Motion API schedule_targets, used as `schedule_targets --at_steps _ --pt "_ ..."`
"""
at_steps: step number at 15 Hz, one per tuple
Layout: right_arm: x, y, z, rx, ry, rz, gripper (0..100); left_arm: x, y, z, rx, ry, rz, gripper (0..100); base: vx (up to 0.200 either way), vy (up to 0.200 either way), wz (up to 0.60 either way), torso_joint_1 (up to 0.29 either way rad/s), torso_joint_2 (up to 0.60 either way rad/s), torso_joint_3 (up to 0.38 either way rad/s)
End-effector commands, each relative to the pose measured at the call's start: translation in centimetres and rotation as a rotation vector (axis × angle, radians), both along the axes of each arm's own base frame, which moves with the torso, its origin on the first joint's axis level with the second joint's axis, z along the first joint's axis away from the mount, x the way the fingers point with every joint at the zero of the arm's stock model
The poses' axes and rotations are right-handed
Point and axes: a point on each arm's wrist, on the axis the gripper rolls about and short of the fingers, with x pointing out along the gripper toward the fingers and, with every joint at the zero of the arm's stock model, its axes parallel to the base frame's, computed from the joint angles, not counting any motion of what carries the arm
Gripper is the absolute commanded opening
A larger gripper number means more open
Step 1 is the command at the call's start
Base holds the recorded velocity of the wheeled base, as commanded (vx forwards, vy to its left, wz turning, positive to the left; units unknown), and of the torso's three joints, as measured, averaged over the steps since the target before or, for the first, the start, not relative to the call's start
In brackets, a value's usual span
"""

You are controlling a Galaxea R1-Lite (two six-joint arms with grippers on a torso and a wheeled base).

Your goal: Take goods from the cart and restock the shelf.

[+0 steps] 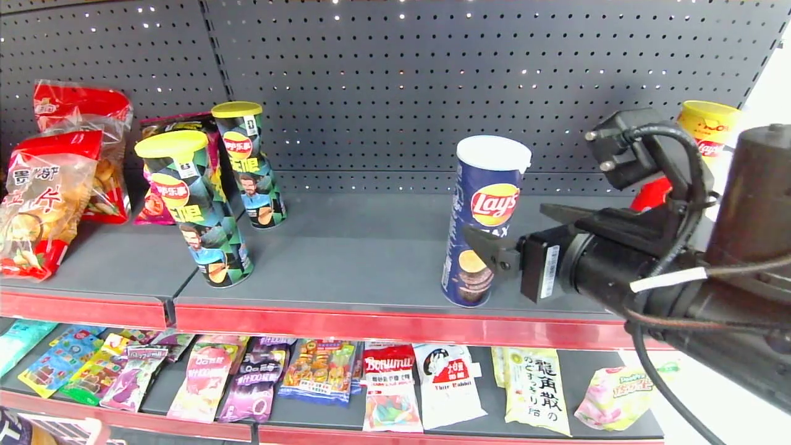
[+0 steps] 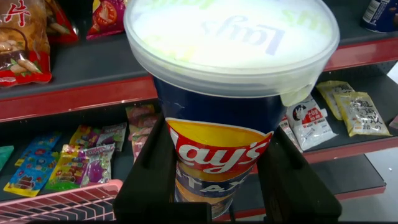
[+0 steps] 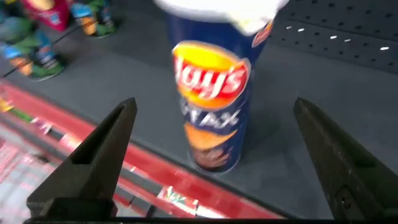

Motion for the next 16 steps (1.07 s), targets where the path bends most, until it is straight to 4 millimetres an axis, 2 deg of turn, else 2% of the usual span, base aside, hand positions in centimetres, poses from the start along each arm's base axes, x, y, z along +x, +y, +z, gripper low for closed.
schedule_targets --at_steps 1,6,8,11,12,13,14,16 --pt "-2.0 -1.7 0.2 0.022 -0.009 0.067 100 0.0 0.0 0.1 0.0 0.0 0.0 0 0.0 0.0 0.0 0.0 0.0 0.0" --pt "-1.9 -5.3 -1.1 -0.026 -0.004 -0.034 100 0.0 0.0 0.1 0.0 -0.002 -0.001 0 0.0 0.0 0.0 0.0 0.0 0.0" --pt "-2.4 -7.9 -3.0 -0.101 0.014 -0.095 100 0.1 0.0 0.0 0.0 0.004 -0.003 0 0.0 0.0 0.0 0.0 0.0 0.0" --pt "-4.5 -11.6 -4.5 -0.117 0.01 -0.009 100 0.1 0.0 0.2 0.001 0.001 -0.007 0 0.0 0.0 0.0 0.0 0.0 0.0" --pt "-5.5 -13.8 -5.2 -0.163 0.005 -0.033 100 0.2 0.0 0.2 0.001 0.003 -0.011 0 0.0 0.0 0.0 0.0 0.0 0.0" --pt "-6.0 -14.8 -5.4 -0.192 0.01 -0.066 100 0.3 -0.1 0.2 0.001 0.006 -0.014 0 0.0 0.0 0.0 0.0 0.0 0.0" --pt "-7.3 -16.6 -5.5 -0.227 0.048 -0.149 100 0.3 -0.1 0.2 0.003 0.01 -0.017 0 0.0 0.0 0.0 0.0 0.0 0.0" --pt "-9.6 -17.9 -5.6 -0.233 0.088 -0.204 100 0.4 -0.1 0.4 0.0 0.009 -0.041 0 0.0 0.0 0.0 0.0 0.0 0.0"
